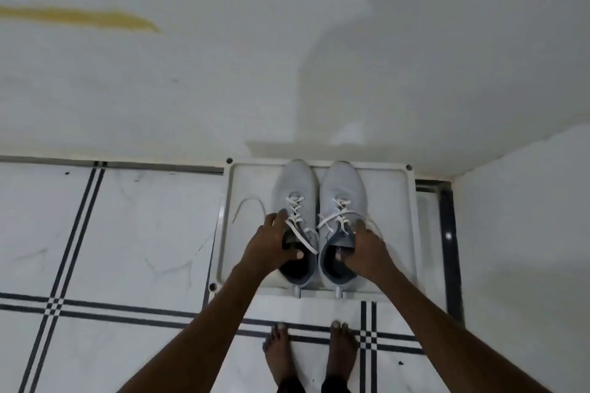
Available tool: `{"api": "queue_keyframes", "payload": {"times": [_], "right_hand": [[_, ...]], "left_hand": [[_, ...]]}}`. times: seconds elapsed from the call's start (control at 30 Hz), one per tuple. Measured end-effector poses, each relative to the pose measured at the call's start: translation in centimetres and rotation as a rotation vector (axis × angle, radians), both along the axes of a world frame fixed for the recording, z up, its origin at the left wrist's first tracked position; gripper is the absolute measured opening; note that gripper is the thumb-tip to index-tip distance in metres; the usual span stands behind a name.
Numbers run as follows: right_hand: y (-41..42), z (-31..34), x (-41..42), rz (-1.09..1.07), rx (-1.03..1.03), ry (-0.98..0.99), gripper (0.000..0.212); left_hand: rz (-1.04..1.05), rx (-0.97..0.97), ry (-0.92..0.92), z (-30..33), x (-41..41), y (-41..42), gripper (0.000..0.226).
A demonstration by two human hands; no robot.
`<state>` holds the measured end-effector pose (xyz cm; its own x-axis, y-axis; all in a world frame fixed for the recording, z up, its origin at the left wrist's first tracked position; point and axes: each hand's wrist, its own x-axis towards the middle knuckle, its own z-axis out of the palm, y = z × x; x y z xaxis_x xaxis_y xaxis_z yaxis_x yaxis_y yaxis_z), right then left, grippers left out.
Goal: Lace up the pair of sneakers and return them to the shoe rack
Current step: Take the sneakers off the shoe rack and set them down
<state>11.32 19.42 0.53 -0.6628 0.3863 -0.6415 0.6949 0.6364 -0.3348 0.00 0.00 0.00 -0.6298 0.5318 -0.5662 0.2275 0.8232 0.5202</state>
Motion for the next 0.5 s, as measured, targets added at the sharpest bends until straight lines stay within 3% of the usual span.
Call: {"api": "queue_keyframes", "payload": {"times": [0.07,0.17,0.3,0.5], "right_hand": [[-0.3,-1.4,0.2,-0.049,0.027,-0.008,0.088],[-0.7,-2.6,0.4,-0.189,0.091,0.012,0.059],[-1.2,-2.4,1.0,-0.276,0.073,0.048,0.031],[-2.8,0.3,4.6,-0.290,0.046,0.134,0.015]], "left_hand": [[0.058,-0.040,0.111,-1.1,0.5,0.3,0.088],[0.098,-0.122,0.240,-2.1,1.4,0.7,0.080],[0.130,-0.130,0.272,-1.9,2.1,0.4,0.074],[0.204,-0.077,0.297,1.5,5.4,-1.7,0.061]]}}
